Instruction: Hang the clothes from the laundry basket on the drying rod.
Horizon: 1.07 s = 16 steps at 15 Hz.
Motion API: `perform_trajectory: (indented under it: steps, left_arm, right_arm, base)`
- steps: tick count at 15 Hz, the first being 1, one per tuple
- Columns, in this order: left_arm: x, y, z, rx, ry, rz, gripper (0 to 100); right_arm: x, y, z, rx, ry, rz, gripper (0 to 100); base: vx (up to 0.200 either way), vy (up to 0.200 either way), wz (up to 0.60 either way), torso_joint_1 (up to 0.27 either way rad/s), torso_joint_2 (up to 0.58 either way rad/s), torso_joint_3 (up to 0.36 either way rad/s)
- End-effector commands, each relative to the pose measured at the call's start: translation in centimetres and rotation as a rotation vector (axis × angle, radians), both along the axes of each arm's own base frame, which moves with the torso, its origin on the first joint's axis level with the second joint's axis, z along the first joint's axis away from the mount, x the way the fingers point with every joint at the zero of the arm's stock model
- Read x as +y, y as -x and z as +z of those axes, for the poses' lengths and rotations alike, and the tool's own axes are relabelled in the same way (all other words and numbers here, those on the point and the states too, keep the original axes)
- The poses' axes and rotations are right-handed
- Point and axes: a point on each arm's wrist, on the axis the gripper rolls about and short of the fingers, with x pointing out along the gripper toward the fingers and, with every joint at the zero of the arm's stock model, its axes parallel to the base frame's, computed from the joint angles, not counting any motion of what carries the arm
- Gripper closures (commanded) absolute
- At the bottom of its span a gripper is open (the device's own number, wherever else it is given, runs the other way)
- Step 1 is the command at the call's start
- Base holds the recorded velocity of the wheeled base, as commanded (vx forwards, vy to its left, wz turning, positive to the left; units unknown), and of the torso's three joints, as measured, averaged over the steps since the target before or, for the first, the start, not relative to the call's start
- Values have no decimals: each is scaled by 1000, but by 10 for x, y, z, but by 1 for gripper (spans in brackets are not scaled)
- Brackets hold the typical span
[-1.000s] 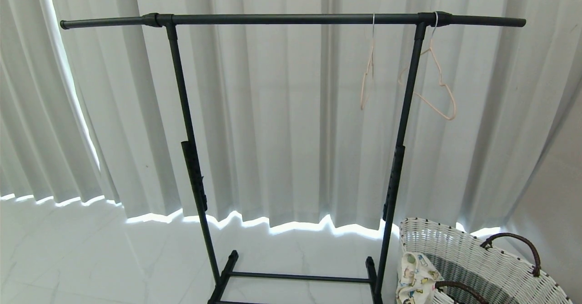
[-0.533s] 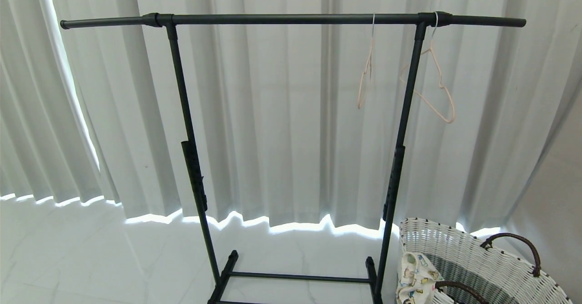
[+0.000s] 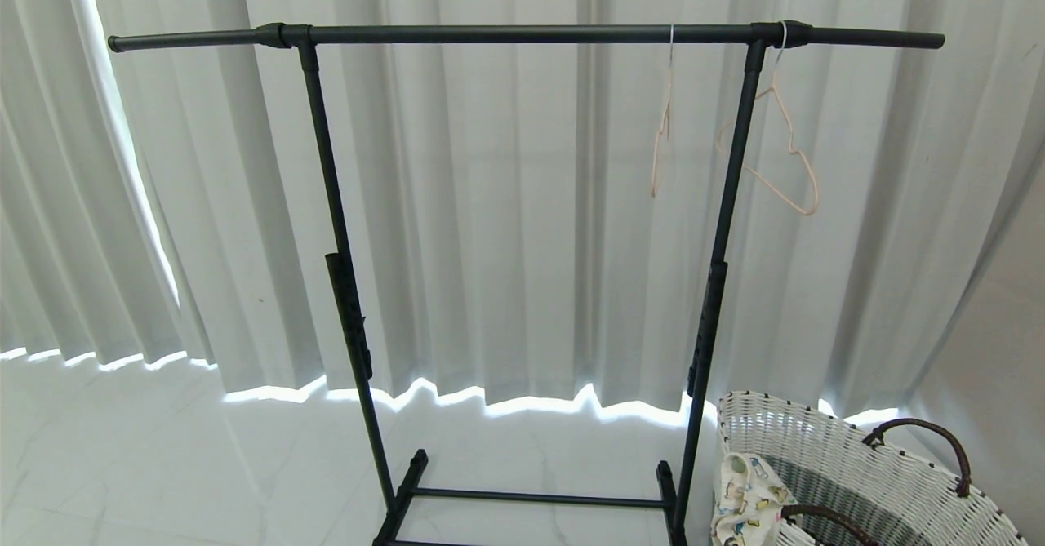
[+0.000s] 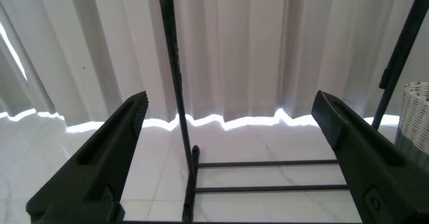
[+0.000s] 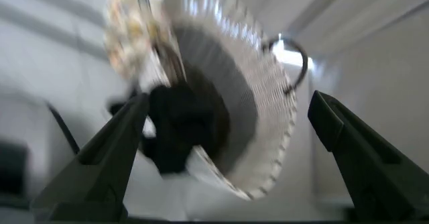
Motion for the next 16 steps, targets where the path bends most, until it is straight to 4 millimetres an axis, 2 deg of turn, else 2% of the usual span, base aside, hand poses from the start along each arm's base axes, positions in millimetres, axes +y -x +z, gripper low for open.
perform_trajectory:
  steps: [1,2,3,6,10,14,16]
  left_arm:
    - [0,0,0,0,1,-1,0]
    - [0,0,0,0,1,-1,0]
    - [0,0,0,0,-1,-1,0]
    - [0,0,0,0,-1,-1,0]
    - [0,0,0,2,1,-1,0]
    - [0,0,0,1,-1,-1,0]
    - [0,0,0,1,-2,-1,0]
  right_arm:
    - [2,-60,-27,339,196,49,0]
    - [4,-75,-43,392,212,59,0]
    - [4,-81,-54,420,232,63,0]
    - [7,-90,-78,479,250,88,0]
    - [11,-96,-86,512,259,118,0]
    - [13,-120,-105,496,259,103,0]
    - [13,-126,-109,492,291,77,0]
  base:
    - [0,0,0,0,0,0]
    - [0,0,0,0,0,0]
    - [0,0,0,0,0,0]
    - [0,0,0,0,0,0]
    - [0,0,0,0,0,0]
    - [0,0,0,0,0,0]
    - [0,0,0,0,0,0]
